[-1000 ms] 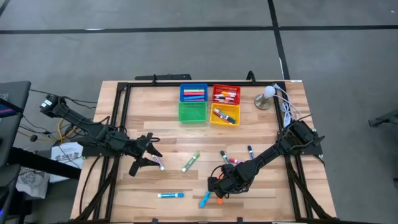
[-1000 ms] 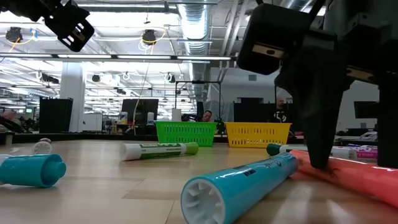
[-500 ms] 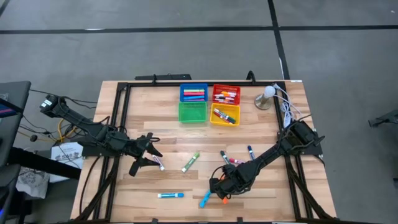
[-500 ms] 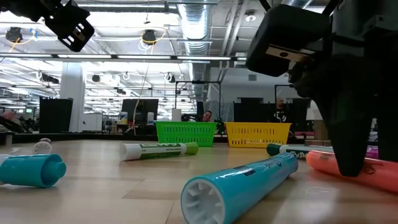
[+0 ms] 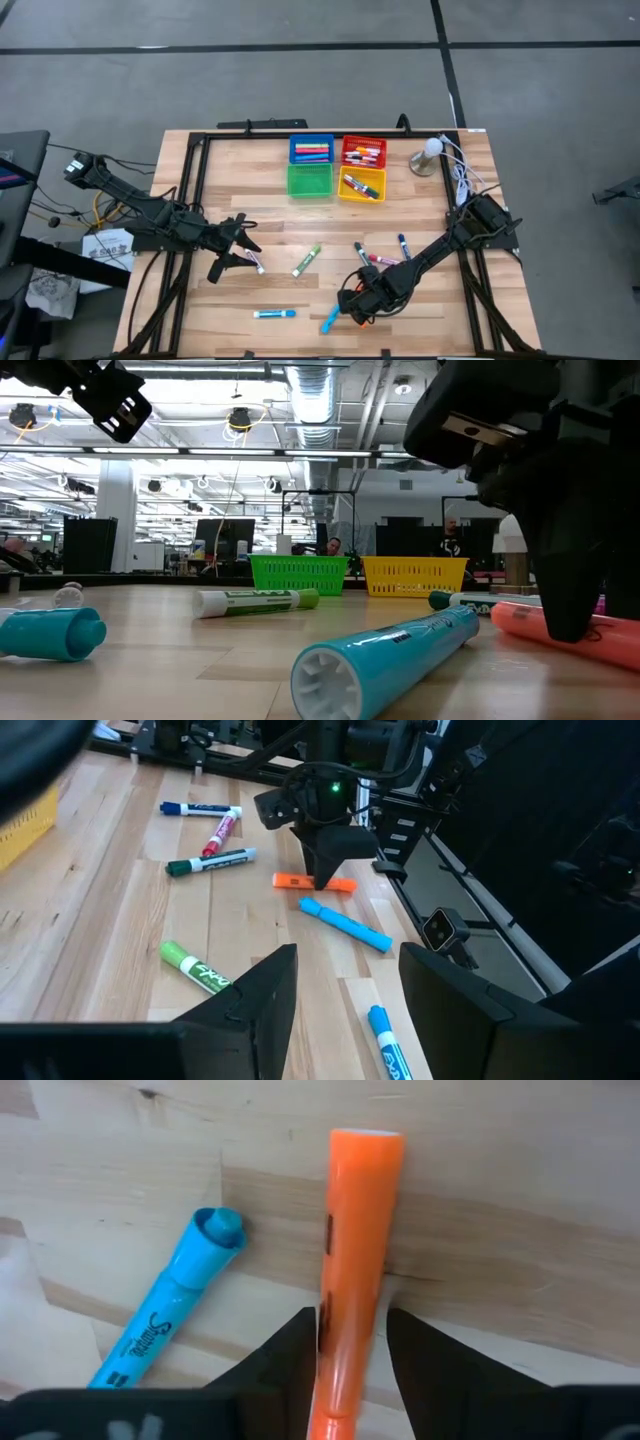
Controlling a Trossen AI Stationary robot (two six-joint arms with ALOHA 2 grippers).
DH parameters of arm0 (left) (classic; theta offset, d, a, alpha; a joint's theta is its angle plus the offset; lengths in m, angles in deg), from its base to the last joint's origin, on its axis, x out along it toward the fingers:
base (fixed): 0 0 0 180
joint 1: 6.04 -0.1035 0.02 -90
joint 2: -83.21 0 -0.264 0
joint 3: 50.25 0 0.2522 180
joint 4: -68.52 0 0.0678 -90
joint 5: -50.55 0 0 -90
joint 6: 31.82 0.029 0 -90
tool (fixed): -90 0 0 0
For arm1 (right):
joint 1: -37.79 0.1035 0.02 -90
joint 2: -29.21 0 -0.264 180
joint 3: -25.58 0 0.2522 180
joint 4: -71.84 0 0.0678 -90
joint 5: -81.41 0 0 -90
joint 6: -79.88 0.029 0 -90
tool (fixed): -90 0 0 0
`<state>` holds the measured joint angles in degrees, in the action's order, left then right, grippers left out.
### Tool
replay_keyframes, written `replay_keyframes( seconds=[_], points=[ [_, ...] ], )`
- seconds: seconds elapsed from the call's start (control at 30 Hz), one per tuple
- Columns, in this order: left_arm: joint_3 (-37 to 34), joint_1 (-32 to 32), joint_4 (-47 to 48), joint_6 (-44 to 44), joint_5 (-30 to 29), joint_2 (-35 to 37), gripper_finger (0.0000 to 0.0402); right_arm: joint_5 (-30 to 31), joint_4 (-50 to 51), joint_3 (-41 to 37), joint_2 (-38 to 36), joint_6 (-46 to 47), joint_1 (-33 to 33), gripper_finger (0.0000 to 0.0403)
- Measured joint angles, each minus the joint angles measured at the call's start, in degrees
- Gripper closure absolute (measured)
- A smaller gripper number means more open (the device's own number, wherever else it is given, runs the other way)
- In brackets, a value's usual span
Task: Pick & Place Markers
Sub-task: Put the orange highlighter into the blue bin
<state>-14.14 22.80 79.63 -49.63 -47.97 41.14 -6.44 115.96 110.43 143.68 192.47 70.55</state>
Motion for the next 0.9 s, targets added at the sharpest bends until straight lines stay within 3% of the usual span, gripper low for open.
replay_keyframes(
  seconds=[0.33, 0.7, 0.9],
  points=[
    [0.00, -0.02, -0.41, 0.00, 0.00, 0.00, 0.0225, 0.17, 1.81, 0.09, 0.04, 3.77, -0.02, 0.0359],
    [0.00, -0.02, -0.49, -0.22, 0.02, 0.00, 0.0225, 1.03, 2.10, -0.35, -2.98, 2.44, 1.67, 0.0351],
    [0.00, -0.01, -0.93, -0.22, 0.02, 0.00, 0.0225, 7.15, -0.57, -0.13, -9.98, -2.66, 2.43, 0.0352]
  ],
)
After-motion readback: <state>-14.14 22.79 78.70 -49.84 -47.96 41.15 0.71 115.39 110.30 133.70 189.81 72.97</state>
